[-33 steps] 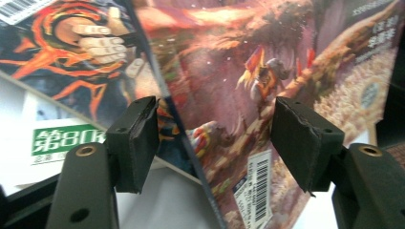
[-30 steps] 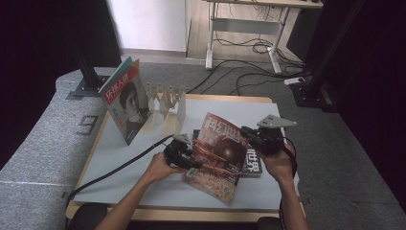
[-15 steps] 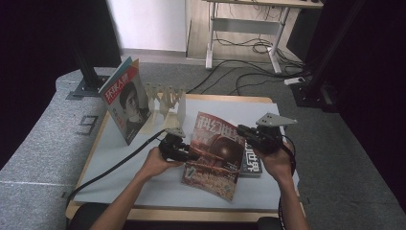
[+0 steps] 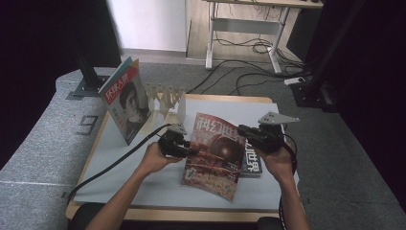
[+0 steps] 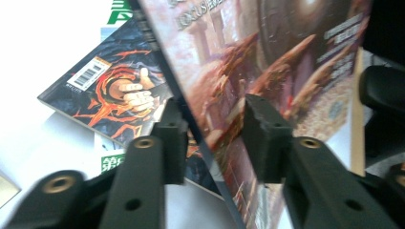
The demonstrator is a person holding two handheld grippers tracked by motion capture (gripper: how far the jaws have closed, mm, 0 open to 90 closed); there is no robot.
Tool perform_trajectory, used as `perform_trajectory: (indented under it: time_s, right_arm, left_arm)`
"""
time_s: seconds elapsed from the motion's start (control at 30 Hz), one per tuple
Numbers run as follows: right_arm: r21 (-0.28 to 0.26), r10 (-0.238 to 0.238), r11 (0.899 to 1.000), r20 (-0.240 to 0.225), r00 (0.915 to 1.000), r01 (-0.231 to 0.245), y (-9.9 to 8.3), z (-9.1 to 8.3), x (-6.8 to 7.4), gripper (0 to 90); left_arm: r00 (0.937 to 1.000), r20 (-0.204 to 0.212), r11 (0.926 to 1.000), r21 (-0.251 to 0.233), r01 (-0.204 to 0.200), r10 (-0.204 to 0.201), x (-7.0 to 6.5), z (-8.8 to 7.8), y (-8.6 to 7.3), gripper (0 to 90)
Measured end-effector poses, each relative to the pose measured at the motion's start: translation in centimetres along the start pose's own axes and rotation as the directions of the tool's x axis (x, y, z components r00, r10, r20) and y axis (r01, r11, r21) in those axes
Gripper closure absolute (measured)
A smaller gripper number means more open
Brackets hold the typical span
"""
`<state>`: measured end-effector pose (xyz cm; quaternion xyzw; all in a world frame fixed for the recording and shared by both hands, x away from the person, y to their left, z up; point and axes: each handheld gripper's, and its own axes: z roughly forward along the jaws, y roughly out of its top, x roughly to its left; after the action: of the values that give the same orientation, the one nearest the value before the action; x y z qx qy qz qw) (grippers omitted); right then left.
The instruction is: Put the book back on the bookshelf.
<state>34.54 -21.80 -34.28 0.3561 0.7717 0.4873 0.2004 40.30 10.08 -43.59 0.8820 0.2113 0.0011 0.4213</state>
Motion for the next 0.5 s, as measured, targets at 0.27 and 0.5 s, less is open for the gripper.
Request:
perform_trajectory:
  time_s: [0.27,0.5]
  right_arm:
    - [-0.002,0.011,1.000,-0.009,0.9999,-0.011,0.1,0.1,-0.1,82.7]
    - [-0.003,0.013,1.000,-0.010,0.9999,-0.013,0.0,-0.2,-0.2,79.9]
  left_arm:
    - [0.9984,0.048,0.9992,-0.030,-0.027,0.029,-0.7,-1.1,-0.5,79.6]
    - [0.9958,0.074,0.9979,-0.040,-0.052,0.054,-1.1,-1.8,-0.9,81.9]
